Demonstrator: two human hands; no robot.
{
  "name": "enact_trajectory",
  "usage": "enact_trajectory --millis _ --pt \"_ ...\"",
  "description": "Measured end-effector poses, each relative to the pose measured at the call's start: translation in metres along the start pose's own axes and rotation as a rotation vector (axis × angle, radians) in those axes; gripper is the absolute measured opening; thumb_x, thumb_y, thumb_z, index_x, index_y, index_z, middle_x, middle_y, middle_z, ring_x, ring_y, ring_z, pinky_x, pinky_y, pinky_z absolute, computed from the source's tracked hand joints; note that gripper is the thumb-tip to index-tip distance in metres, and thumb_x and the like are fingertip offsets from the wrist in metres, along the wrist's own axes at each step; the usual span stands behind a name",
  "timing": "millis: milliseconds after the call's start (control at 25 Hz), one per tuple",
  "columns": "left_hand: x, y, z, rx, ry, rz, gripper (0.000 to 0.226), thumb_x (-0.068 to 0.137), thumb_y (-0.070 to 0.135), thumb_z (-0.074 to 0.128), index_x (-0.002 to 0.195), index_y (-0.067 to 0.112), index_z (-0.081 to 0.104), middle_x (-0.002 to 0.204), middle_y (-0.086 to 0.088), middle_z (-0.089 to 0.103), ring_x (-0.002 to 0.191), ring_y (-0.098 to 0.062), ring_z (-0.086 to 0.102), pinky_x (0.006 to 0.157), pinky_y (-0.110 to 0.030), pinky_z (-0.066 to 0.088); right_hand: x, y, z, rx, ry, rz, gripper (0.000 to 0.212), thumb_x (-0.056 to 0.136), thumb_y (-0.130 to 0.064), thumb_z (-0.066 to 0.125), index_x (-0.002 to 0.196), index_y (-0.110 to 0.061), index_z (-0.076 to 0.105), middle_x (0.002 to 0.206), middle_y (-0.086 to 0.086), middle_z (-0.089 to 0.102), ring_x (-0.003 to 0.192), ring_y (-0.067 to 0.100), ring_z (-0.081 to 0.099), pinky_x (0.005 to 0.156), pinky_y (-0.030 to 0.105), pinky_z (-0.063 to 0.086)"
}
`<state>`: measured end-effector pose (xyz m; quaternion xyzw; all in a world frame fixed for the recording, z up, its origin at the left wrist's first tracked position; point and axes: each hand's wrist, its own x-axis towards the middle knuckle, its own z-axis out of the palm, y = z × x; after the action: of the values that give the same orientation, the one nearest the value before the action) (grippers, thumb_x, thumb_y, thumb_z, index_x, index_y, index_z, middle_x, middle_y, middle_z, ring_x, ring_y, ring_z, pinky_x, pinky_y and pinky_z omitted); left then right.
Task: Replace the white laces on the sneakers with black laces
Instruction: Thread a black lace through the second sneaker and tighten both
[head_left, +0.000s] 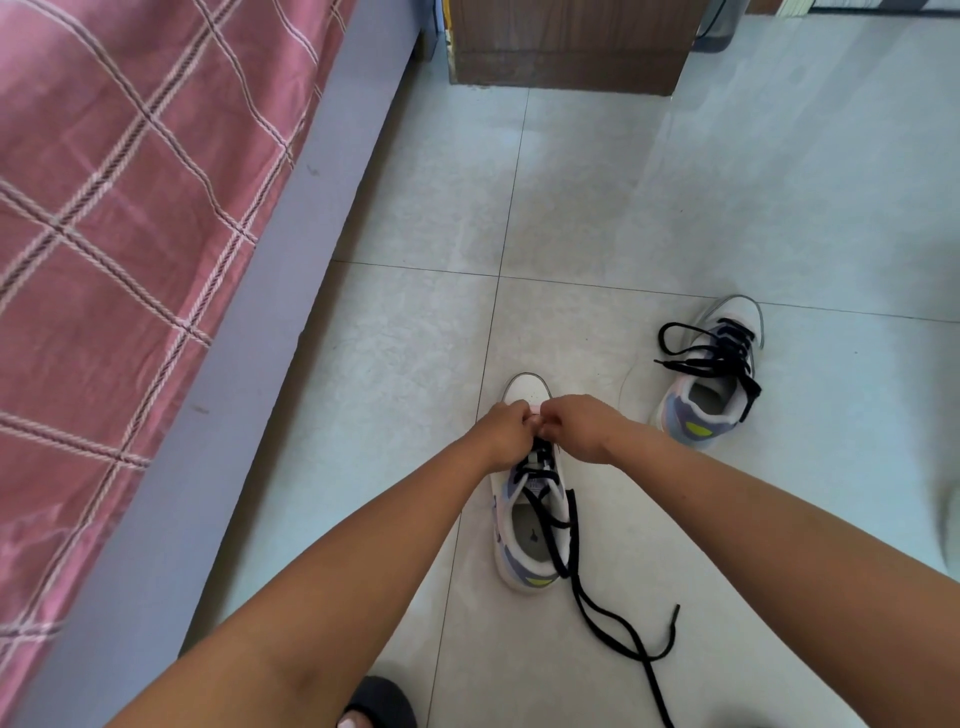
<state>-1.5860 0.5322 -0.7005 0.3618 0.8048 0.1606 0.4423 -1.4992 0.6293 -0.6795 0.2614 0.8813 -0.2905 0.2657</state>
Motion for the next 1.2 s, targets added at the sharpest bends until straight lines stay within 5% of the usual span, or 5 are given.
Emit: enact_trajectory --millis 200,400,720,880,1200 --pt "-0.006 -0.005 0.001 -0.305 0.006 -0.008 0.031 0.102 0.022 0.034 0.108 0.0 0.055 0.109 -0.013 0.059 0.089 -0.018 0.05 0.081 -0.031 0.043 -0.006 0.017 0.017 0.542 0.079 -0.006 0.022 0.097 -0.016 0.047 0.077 -0.008 0.049 0.072 0.001 0.046 0.073 0.02 0.047 0.076 0.04 0.049" --pt "-0.019 -0.008 0.005 -0.578 0.01 -0.008 0.019 0.102 0.021 0.036 0.094 0.014 0.052 0.079 0.004 0.053 0.067 -0.004 0.046 0.056 -0.014 0.036 -0.014 0.023 0.031 0.826 0.137 0.003 0.027 0.096 -0.012 0.049 0.07 -0.014 0.049 0.067 0.005 0.052 0.066 0.018 0.048 0.073 0.039 0.046" --pt "-0.026 -0.019 0.004 -0.093 0.196 0.114 0.016 0.096 0.028 0.048 0.095 0.012 0.047 0.094 0.001 0.046 0.078 -0.014 0.048 0.063 -0.022 0.036 -0.028 0.007 0.03 0.419 0.267 -0.004 0.016 0.093 -0.025 0.054 0.096 -0.013 0.044 0.067 0.002 0.051 0.059 0.017 0.045 0.059 0.03 0.036" --pt "-0.032 -0.011 0.021 0.34 0.174 0.136 0.029 0.097 0.028 0.042 0.119 0.008 0.045 0.112 -0.009 0.049 0.095 -0.026 0.055 0.07 -0.035 0.043 -0.029 -0.006 0.017 0.077 0.188 -0.021 0.021 0.093 -0.017 0.049 0.113 -0.012 0.05 0.102 0.011 0.063 0.086 0.025 0.057 0.065 0.03 0.038" --pt "-0.022 -0.004 0.0 -0.331 -0.048 -0.022 0.023 0.09 0.006 0.057 0.072 0.016 0.049 0.072 0.002 0.05 0.066 -0.014 0.048 0.056 -0.016 0.042 -0.036 -0.028 0.0 -0.276 0.031 0.059 0.03 0.094 -0.006 0.041 0.12 -0.017 0.05 0.109 0.007 0.059 0.081 0.023 0.049 0.066 0.03 0.035"
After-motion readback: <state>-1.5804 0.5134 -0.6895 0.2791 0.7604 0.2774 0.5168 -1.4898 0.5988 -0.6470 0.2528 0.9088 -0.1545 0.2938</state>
